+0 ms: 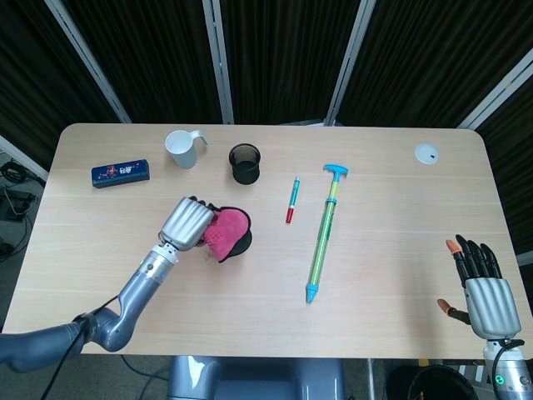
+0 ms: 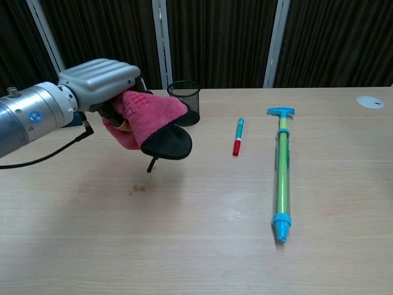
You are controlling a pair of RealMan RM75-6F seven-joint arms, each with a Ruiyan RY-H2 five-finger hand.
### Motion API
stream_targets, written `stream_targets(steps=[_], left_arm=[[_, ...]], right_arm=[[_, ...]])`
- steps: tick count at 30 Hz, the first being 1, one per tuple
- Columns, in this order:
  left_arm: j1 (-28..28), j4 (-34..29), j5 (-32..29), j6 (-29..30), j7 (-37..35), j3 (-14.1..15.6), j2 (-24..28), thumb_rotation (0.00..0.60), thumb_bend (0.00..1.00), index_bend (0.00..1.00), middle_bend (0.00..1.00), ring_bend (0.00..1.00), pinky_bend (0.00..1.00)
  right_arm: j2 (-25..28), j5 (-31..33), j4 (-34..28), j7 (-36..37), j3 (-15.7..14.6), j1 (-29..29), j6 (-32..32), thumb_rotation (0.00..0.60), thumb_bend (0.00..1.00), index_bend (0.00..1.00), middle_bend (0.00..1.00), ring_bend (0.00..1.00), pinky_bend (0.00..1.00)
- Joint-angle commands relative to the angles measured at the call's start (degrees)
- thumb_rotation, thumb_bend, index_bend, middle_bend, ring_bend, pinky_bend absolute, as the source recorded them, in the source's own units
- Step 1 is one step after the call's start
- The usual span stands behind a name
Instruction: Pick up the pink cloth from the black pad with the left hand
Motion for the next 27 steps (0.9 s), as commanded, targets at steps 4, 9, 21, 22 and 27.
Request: stream_targets(steps=[4,9,21,22,27], left_arm=[[-2.1,4.4,-2.9,-2.2,3.0,2.1,-7.0,0.600,0.40,0.86,0.67,0.59,0.57],[-2.4,8.0,-3.4,-2.6,2.4,3.4,-10.4,0.600,0.40,0.86,0.67,0.59,0.57],[-3.1,18.1,-2.0,-6.1,-0.1,7.5,-15.8,0.600,0.40,0.86,0.67,0.59,0.57],[-3.2,19.0,-2.2,-6.3,-0.4,7.4,-16.0,0.600,0.40,0.86,0.67,0.59,0.57],[-3.9,25.1,-1.8,-7.6,-2.6,7.1,-16.1,0.600,0.40,0.86,0.67,0.59,0.57]], right_arm=[[0.1,0.3,0.2,0.6,0.1,0.0,-0.1,0.600,0.00,0.00,0.00,0.00,0.00],[0.2,0.5,0.1,1.0,0.2,0.0,-0.3,0.600,0.00,0.00,0.00,0.00,0.00],[0.3,0.1,-0.1,0.3,0.0,-0.3,0.3,0.600,0.00,0.00,0.00,0.00,0.00],[0.3,0.0,-0.1,0.2,0.0,-0.3,0.4,0.600,0.00,0.00,0.00,0.00,0.00],[0.1,-0.2,0.0,-0.3,-0.1,-0.2,0.3,0.600,0.00,0.00,0.00,0.00,0.00]])
